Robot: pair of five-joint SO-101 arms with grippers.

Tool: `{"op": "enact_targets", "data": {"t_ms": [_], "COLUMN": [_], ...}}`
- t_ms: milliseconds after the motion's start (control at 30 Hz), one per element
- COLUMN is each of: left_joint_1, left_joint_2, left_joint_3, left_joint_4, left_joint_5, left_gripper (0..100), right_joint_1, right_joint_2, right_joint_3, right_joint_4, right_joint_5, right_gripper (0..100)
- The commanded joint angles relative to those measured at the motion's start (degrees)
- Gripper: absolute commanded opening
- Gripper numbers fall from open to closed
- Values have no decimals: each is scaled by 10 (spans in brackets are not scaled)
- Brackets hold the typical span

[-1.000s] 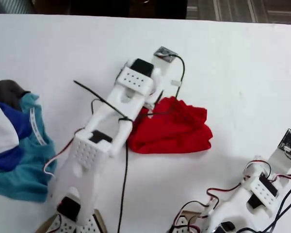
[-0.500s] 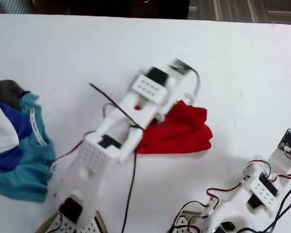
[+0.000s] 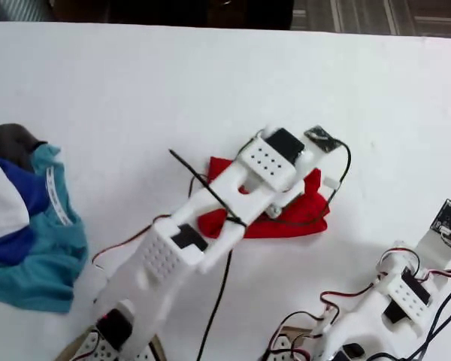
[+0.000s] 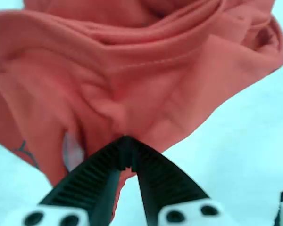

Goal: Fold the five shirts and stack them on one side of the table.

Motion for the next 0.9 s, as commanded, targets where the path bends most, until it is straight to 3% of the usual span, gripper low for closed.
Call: {"op": "enact_targets", "data": {"t_ms": [0,167,367,667,867], "left_joint_1": [-8,-84,-154,-133,-84], "left_joint_2": [-94,-116,-53,43,29], "left_joint_3": [-42,-23,58,40,36], "left_joint_4": [10,-37,-139,-142,-107], "left_joint_5": [-9,-4,-5,-4,34], "left_gripper": [25,25,25,25,25], "right_joint_1": [1,1,1,0,0], "right_joint_2": [-14,-14,-14,-14,-14], "right_joint_3": [-14,-14,-14,-14,-14], "right_joint_4": [-7,-7,-7,-7,-7], "right_joint_5": [2,2,2,3,3], "right_gripper": [57,57,57,57,57]}}
